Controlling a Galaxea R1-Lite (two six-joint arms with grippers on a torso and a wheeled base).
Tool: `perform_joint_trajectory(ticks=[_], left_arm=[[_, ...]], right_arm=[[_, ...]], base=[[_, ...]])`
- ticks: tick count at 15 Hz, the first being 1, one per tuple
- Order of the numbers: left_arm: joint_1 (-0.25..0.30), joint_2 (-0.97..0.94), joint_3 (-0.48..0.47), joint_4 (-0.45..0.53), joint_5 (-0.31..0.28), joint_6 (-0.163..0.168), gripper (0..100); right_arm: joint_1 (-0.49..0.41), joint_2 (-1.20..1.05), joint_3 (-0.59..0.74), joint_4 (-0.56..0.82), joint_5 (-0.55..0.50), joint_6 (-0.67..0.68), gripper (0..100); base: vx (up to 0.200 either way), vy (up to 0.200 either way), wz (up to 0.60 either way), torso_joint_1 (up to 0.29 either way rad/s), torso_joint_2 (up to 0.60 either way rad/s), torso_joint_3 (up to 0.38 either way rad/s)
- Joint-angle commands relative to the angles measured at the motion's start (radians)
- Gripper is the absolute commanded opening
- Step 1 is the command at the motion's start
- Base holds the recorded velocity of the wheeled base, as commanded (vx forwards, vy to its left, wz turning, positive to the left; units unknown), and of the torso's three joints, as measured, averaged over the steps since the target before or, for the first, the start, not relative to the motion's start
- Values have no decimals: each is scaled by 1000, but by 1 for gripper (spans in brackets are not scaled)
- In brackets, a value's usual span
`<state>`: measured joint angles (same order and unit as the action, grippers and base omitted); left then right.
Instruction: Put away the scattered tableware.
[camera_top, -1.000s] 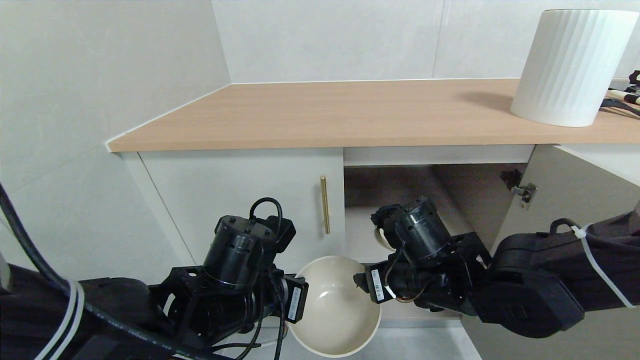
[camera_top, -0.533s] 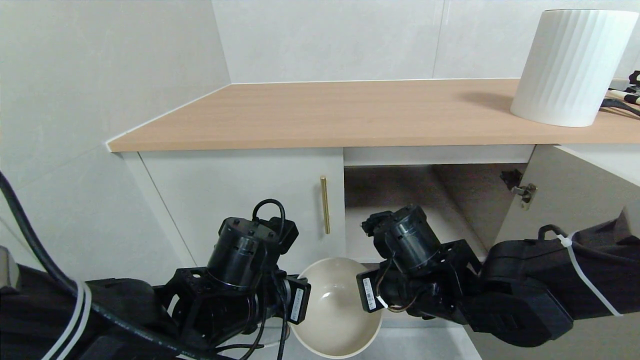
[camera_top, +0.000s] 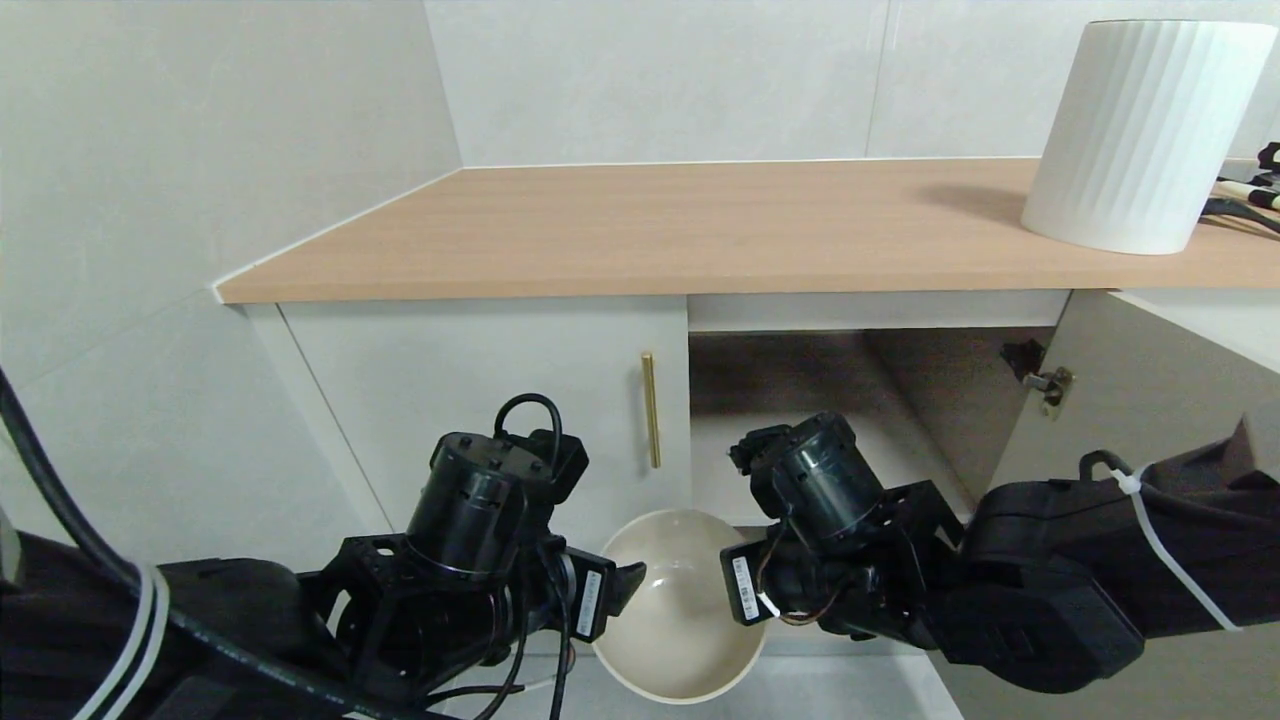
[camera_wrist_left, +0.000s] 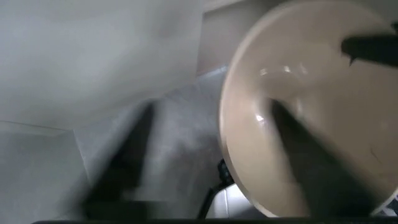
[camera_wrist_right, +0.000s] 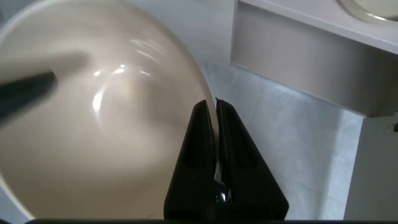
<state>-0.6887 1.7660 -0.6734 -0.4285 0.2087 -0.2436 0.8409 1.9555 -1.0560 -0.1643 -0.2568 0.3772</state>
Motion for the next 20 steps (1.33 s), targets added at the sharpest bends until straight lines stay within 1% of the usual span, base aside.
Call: perform_joint_trajectory(ticks=[1, 6, 8, 9, 10, 11, 12, 13, 16, 18, 20], left_arm=[[0, -20, -2, -7, 9, 0, 100], [0, -51, 0, -13, 11, 0, 100], [0, -49, 0, -13, 11, 0, 100], [2, -49, 0, -13, 11, 0, 100], [0, -49, 0, -13, 11, 0, 100], [0, -49, 0, -13, 11, 0, 100], [0, -49, 0, -13, 11, -2, 100], [0, -49, 0, -13, 11, -2, 100], [0, -48, 0, -13, 11, -2, 100], [2, -45, 0, -15, 11, -2, 100], [2, -40, 0, -15, 9, -2, 100]], right_arm=[[-43, -4, 1, -3, 4, 6, 0], [-282, 75, -62, -4, 4, 6, 0], [-338, 115, -87, -6, -19, 8, 0], [-364, 146, -101, -29, -61, 8, 0], [-370, 155, -102, -43, -68, 8, 0], [-394, 184, -118, -80, -82, 6, 0], [-399, 191, -124, -83, -85, 6, 0], [-424, 220, -164, -83, -93, 6, 0], [-456, 284, -239, -83, -93, 11, 0], [-476, 316, -276, -84, -99, 48, 0], [-502, 350, -322, -83, -99, 55, 0]], base=[[0, 0, 0, 0, 0, 0], [0, 0, 0, 0, 0, 0], [0, 0, 0, 0, 0, 0], [0, 0, 0, 0, 0, 0], [0, 0, 0, 0, 0, 0], [0, 0, 0, 0, 0, 0], [0, 0, 0, 0, 0, 0], [0, 0, 0, 0, 0, 0], [0, 0, 0, 0, 0, 0], [0, 0, 0, 0, 0, 0], [0, 0, 0, 0, 0, 0]])
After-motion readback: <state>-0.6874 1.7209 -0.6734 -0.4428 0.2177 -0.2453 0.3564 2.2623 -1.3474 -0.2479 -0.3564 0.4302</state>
